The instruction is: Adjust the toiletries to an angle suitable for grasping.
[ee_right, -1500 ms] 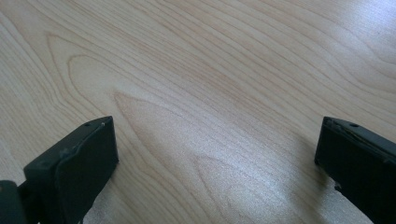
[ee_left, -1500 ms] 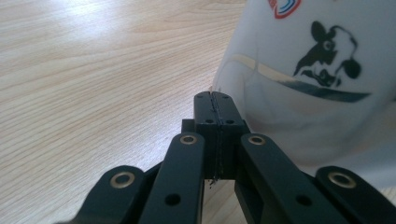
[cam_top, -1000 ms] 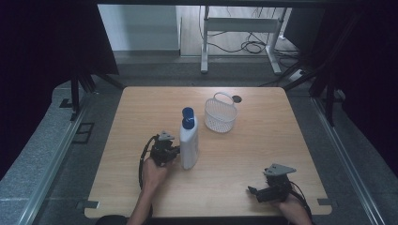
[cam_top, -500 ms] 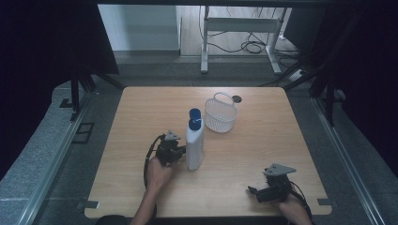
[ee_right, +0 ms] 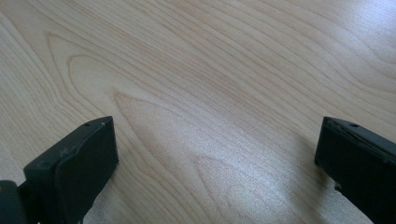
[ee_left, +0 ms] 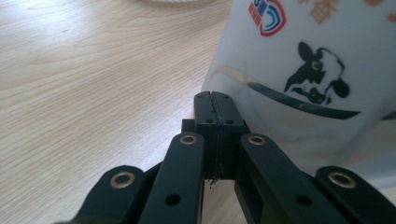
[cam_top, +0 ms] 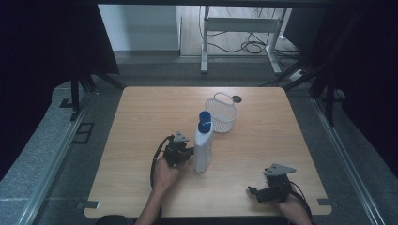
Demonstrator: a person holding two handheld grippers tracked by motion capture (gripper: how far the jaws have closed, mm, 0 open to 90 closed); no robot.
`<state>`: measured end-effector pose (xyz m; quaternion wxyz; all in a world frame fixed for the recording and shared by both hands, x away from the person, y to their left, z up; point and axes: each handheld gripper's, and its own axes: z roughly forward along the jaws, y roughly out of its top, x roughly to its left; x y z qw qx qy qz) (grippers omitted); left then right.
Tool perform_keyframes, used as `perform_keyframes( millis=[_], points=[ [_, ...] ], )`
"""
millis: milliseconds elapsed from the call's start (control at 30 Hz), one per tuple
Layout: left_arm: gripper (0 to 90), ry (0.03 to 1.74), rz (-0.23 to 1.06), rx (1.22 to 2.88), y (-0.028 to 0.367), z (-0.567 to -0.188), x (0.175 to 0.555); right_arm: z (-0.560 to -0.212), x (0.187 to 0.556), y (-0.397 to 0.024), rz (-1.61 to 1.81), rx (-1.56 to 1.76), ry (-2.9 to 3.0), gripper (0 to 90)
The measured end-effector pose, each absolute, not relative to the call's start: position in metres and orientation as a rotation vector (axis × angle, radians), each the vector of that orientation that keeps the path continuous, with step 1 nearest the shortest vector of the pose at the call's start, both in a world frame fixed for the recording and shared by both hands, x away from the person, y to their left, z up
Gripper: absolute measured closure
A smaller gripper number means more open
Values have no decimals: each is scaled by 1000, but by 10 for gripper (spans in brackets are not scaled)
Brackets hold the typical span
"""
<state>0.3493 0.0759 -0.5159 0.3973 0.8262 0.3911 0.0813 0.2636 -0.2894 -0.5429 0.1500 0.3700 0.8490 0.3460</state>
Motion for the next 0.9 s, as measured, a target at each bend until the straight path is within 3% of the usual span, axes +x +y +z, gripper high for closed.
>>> perform_keyframes(
  millis=[900],
  points=[
    [892, 895, 175, 2156, 46, -518, 333, -543, 264, -289, 994, 1063, 2439, 0]
  ],
)
